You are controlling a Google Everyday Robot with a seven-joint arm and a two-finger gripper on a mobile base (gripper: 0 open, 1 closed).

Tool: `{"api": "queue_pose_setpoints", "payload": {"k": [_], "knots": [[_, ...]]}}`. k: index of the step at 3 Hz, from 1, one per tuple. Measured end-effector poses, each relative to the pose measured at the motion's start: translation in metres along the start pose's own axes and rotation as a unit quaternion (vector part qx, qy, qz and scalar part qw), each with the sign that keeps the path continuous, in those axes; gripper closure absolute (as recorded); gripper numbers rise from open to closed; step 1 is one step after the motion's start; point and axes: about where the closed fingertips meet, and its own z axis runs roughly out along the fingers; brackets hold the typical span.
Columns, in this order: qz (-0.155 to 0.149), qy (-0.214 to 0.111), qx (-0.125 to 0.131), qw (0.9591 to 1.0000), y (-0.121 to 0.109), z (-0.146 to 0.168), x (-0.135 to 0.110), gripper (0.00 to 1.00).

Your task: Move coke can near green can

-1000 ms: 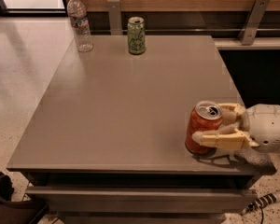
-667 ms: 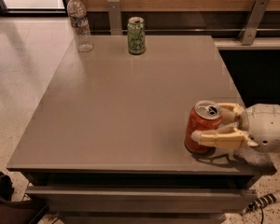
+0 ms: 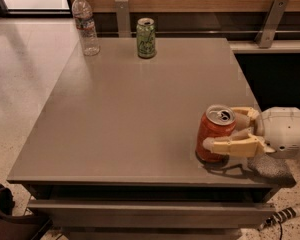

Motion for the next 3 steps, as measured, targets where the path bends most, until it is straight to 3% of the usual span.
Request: {"api": "queue_pose_setpoints", "payload": {"k": [1, 2, 3], "knots": [[-0.005, 0.007, 0.006, 0.9999, -0.023, -0.005, -0.026, 1.0], [-0.004, 0.022, 0.017, 0.9996, -0.067, -0.006, -0.056, 1.0], [0.012, 0.032, 0.025, 0.9991, -0.147, 0.016, -0.088, 1.0]]}}
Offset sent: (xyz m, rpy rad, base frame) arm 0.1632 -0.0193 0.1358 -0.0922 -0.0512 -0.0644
